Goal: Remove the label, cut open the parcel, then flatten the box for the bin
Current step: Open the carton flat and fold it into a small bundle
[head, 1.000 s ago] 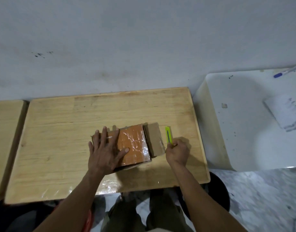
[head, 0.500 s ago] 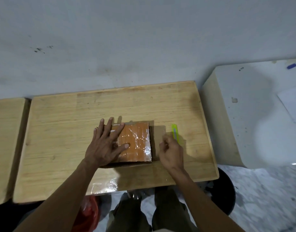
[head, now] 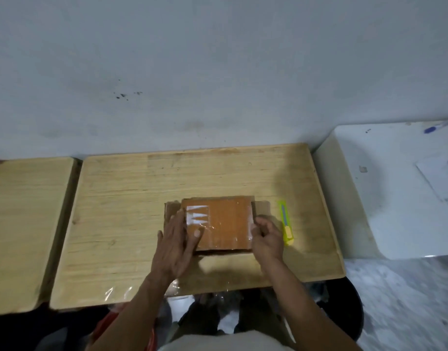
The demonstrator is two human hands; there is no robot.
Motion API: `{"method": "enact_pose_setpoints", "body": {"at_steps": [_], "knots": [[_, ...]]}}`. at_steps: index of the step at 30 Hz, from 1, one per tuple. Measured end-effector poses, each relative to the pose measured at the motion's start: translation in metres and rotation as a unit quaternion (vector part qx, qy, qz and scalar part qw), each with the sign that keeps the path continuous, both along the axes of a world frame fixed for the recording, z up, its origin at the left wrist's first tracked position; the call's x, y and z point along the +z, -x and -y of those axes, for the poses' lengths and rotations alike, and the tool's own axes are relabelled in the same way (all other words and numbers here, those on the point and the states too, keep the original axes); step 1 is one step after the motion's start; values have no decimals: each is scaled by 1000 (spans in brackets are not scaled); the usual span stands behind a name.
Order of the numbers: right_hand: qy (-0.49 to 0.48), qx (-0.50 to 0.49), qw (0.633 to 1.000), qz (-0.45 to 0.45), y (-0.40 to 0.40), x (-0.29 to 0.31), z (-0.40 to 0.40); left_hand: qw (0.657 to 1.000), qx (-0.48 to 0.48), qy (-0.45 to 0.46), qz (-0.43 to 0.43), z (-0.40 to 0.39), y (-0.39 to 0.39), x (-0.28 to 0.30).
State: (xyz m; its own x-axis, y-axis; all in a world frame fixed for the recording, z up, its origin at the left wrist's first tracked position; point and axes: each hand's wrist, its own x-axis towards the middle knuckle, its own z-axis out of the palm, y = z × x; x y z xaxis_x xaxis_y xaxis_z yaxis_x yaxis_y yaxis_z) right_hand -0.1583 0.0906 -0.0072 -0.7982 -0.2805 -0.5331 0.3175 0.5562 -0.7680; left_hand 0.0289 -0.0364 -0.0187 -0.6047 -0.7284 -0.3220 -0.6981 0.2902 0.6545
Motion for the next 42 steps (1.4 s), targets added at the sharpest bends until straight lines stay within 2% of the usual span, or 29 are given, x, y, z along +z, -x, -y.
{"method": "enact_pose_setpoints", "body": {"at_steps": [3,5,10,15,19,22,25,28,31,35,37,42], "knots": [[7,-27,1000,4,7,10,10,997,10,-17,-71,6,3,13],[8,-24,1000,-3,14,18,14,992,51,-29,-109,9,7,24],[133,-44,989,39,31,37,39,973,152,-35,-169,23,29,51],[173,-59,980,82,54,34,80,965,177,-91,-169,53,58,42],[130,-44,986,92,76,15,113,960,192,-121,-164,69,80,29],[99,-6,993,66,88,3,127,958,191,-135,-166,71,94,24],[70,54,996,31,92,-12,129,975,163,-100,-112,66,97,13],[10,134,990,-32,87,-24,117,995,84,-22,-40,57,84,-10],[-30,241,961,-131,70,-34,94,996,-43,72,24,44,72,-34],[-99,374,871,-305,39,-59,48,982,-76,99,144,28,56,-50],[-130,417,838,-327,25,-63,33,975,-89,104,175,23,48,-56],[-197,473,799,-316,3,-67,9,974,-97,125,164,12,32,-60]]}}
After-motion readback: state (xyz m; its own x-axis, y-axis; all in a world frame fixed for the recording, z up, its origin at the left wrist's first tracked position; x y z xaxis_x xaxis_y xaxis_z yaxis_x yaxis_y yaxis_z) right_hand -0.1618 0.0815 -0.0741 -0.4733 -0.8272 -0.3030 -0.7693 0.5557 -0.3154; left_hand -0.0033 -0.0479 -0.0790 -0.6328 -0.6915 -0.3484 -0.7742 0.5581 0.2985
